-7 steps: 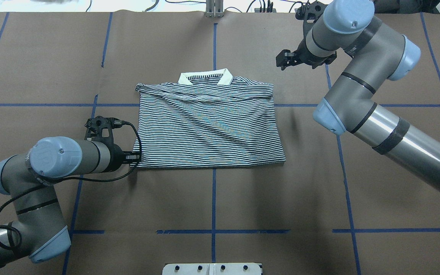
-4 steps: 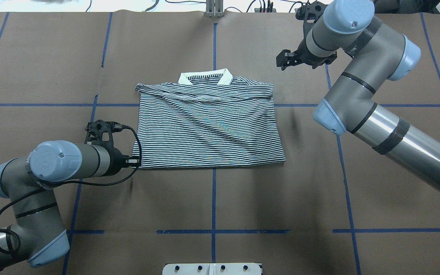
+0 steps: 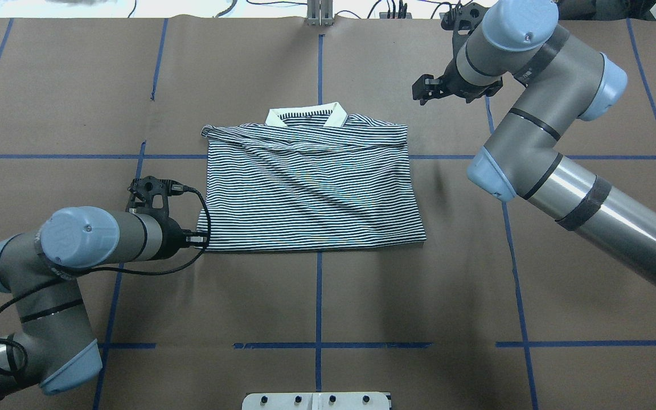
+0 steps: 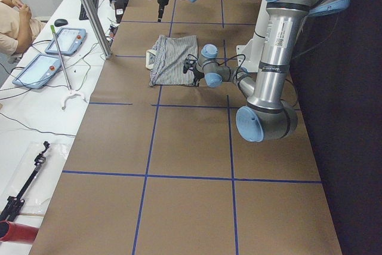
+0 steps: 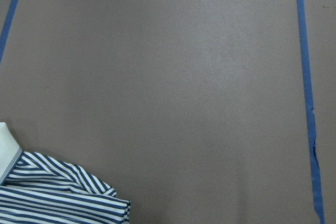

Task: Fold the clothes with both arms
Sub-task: 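Grasp the side edge with the left gripper and fold it across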

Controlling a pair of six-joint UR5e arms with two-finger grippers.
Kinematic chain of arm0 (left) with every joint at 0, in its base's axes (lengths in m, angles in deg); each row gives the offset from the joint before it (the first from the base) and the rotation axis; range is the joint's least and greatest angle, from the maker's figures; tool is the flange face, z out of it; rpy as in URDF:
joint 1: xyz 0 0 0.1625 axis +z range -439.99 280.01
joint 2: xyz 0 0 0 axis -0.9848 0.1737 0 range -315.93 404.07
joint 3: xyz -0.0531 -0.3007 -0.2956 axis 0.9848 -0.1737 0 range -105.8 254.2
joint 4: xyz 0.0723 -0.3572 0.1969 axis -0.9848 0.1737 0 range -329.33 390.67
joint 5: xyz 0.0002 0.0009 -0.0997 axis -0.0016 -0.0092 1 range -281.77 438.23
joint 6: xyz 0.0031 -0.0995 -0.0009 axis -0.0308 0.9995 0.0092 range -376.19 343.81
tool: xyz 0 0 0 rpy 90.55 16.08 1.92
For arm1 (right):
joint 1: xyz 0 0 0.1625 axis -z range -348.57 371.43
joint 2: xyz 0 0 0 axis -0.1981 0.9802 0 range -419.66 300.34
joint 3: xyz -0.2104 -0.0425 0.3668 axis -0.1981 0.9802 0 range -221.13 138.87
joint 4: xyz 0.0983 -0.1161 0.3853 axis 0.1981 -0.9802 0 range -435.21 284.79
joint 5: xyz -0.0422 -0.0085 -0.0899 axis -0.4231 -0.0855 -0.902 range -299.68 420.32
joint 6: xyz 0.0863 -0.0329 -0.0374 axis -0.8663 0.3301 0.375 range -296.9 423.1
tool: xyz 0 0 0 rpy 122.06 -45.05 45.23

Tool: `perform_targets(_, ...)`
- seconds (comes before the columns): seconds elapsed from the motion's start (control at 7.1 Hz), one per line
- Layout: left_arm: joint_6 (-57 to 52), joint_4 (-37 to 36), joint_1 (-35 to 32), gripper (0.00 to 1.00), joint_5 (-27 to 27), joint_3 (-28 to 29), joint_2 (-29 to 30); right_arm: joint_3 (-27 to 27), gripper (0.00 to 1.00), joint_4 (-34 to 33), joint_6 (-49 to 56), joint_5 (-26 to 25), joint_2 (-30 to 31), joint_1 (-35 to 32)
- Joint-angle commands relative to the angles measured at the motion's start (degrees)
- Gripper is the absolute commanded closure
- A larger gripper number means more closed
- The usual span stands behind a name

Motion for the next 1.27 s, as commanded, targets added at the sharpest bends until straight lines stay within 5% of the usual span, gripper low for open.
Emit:
perform_targets(0.0,-13.34,-0.23,-9.59,1.0,0.03,4.2,0.84,0.03,0.0,0.08,0.06,0.0,0.03,0.0)
perform_targets(0.28,-21.28,0.12,-19.01,1.0,0.12,17.07,10.89,0.03,0.0,0.08,-0.03,-0.09,-0.06,0.0)
perform_targets(0.7,-23.16,8.34,-24.05,1.0,-3.98,47.01,30.41,-0.14,0.0,0.08,-0.12,-0.44,-0.14,0.0)
perform_targets(0.85,-23.24,10.74,-25.1,1.0,-4.97,49.04,30.03,-0.14,0.0,0.16,-0.2,-0.44,-0.14,0.0)
perform_targets(0.99,-24.03,11.54,-25.2,0.38,-4.98,48.45,27.42,-0.06,0.0,0.16,-2.21,-0.53,-0.23,0.35)
perform_targets(1.13,-27.6,12.94,-25.72,0.0,-4.8,45.31,24.87,0.38,0.0,0.25,-7.27,-2.35,-1.19,2.0)
